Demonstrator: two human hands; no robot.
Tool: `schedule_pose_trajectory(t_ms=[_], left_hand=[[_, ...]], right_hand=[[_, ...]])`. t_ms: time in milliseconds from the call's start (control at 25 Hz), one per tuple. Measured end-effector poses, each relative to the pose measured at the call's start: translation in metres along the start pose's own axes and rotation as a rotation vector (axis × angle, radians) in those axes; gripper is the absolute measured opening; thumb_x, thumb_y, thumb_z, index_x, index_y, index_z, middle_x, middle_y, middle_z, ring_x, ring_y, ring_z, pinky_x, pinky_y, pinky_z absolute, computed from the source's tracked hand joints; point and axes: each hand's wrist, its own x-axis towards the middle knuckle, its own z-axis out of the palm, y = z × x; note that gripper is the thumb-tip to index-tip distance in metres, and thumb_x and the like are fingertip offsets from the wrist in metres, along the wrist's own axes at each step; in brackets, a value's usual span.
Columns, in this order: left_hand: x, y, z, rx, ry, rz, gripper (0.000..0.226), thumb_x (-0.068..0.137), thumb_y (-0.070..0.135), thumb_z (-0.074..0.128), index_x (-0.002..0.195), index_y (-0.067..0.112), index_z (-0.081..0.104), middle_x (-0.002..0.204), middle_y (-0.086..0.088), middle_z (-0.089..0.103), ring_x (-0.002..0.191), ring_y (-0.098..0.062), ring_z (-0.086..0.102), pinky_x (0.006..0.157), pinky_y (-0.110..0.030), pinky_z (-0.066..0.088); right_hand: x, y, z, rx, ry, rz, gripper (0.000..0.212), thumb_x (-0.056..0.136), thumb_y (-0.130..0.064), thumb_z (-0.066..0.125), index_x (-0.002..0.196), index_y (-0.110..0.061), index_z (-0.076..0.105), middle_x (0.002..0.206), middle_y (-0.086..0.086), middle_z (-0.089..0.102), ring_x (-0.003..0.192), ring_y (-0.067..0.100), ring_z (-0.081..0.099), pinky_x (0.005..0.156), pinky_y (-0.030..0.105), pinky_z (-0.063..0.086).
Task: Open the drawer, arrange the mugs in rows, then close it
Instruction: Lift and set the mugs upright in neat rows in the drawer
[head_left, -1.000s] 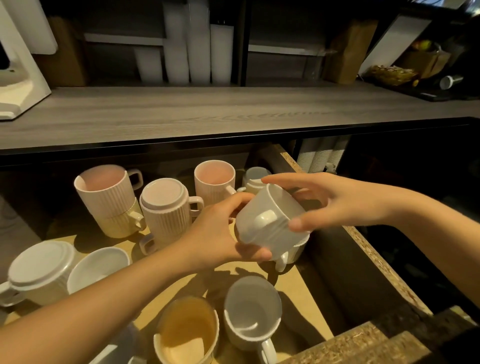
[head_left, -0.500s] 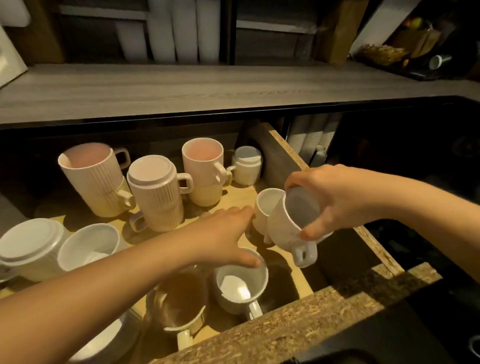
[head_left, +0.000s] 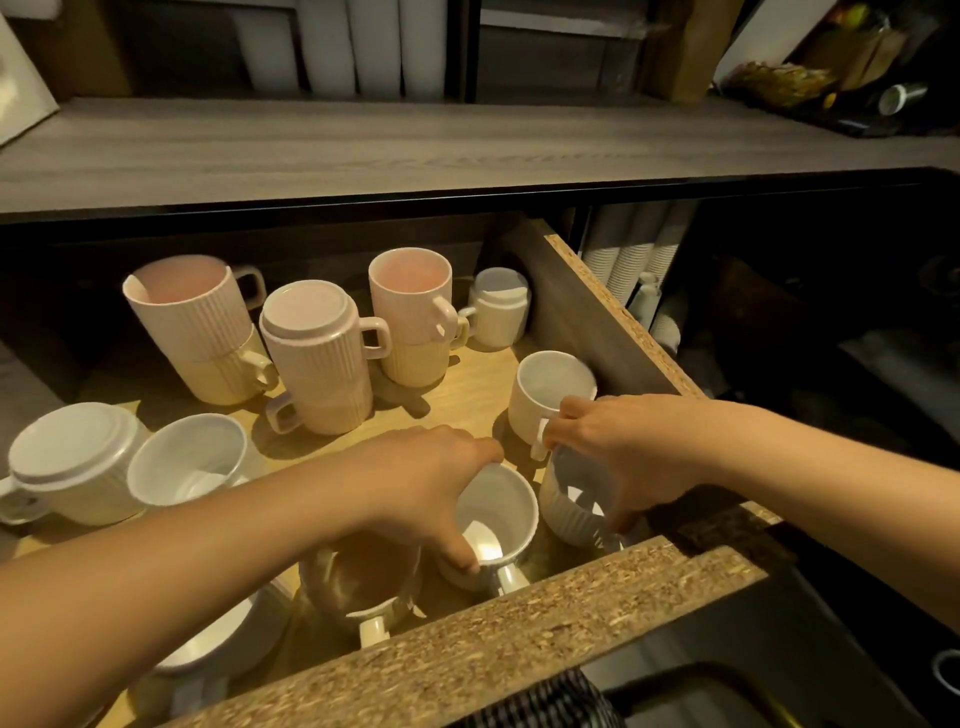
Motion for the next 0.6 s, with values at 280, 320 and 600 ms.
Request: schedule_pose_trajectory(t_ms=[280, 320, 600], left_hand=[[0.0008, -0.0018, 0.003, -0.022, 0.081, 0.03, 0.08, 0.067, 0.051, 0.075, 0.134, 0.029, 0.037, 0.126, 0.004, 0.051, 0.11, -0.013, 0.048, 0.091, -0.034, 0.049], [0.0008, -0.001, 0.0034, -0.006, 0.077, 0.035, 0.081, 0.067, 0.052, 0.075, 0.134, 0.029, 0.037, 0.126, 0.004, 0.051, 0.111, -0.014, 0.048, 0.091, -0.034, 0.049], [-0.0018, 0.0005, 0.0051, -0.022, 0.037, 0.046, 0.082, 0.068, 0.054, 0.073, 0.136, 0.03, 0.034, 0.127, 0.005, 0.05, 0.111, -0.013, 0.048, 0.091, -0.035, 0.048]], right_hand=[[0.0039, 0.0032, 0.0056, 0.077, -0.026, -0.023, 0.084, 0.068, -0.033, 0.081, 0.134, -0.024, 0.03, 0.13, -0.001, 0.043, 0.107, 0.02, 0.051, 0.09, 0.031, 0.05], [0.0039, 0.0034, 0.0054, 0.077, -0.026, -0.021, 0.084, 0.068, -0.033, 0.081, 0.134, -0.024, 0.03, 0.129, -0.001, 0.042, 0.107, 0.02, 0.051, 0.089, 0.031, 0.05], [0.0028, 0.0029, 0.0026, 0.065, -0.05, -0.008, 0.082, 0.071, -0.034, 0.079, 0.135, -0.023, 0.029, 0.131, -0.001, 0.043, 0.106, 0.018, 0.05, 0.086, 0.026, 0.048]])
